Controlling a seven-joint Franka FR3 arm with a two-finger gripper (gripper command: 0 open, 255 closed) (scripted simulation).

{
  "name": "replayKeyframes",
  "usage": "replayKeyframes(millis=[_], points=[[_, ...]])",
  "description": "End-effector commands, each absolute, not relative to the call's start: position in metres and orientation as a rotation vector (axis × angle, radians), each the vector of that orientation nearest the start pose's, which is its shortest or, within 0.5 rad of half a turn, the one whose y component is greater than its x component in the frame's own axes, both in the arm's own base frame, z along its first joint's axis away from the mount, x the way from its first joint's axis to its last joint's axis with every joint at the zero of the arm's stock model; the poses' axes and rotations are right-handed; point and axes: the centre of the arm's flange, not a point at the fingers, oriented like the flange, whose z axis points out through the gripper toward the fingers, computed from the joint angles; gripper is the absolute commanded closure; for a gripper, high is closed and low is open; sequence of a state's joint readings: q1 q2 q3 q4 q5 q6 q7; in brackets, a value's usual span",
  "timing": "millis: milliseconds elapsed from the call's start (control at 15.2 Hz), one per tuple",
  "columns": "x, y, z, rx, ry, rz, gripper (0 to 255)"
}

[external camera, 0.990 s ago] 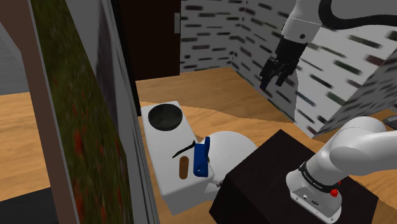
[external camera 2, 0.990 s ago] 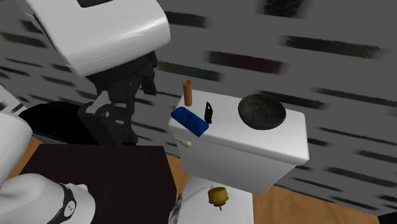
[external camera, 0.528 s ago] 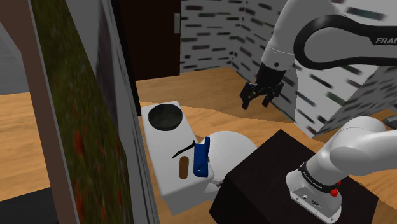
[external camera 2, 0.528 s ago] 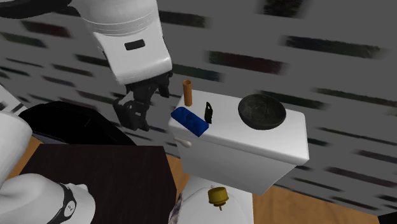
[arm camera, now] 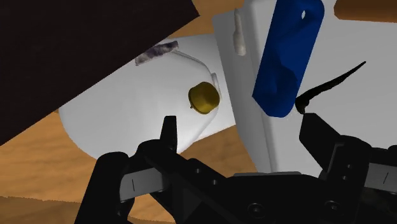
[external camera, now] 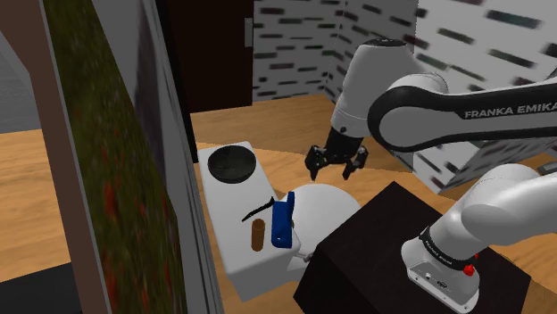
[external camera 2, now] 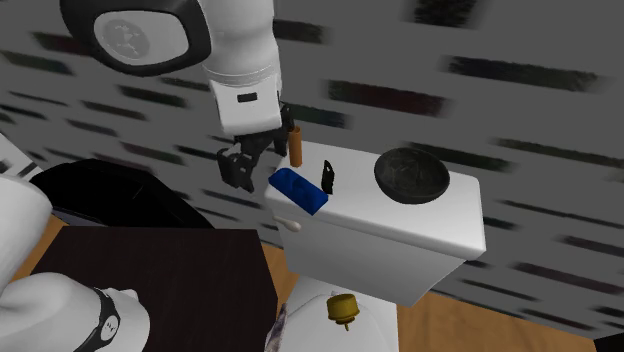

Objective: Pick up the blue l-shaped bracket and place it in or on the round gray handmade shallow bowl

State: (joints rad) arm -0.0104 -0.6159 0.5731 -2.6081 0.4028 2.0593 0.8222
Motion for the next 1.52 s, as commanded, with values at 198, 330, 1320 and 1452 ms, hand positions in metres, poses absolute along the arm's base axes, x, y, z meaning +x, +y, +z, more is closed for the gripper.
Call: replayKeyframes(millis=[198,330,1320,1452], points=[[0.322,0.262,0.368,-2.945,1.028,0.006,0],[0.329,0.279,0.348,-2.925,1.106,0.004,0],[0.356,0.329,0.247,-2.851,1.346,-0.001,0],[0.356,0.329,0.247,-2.851,1.346,-0.001,0]])
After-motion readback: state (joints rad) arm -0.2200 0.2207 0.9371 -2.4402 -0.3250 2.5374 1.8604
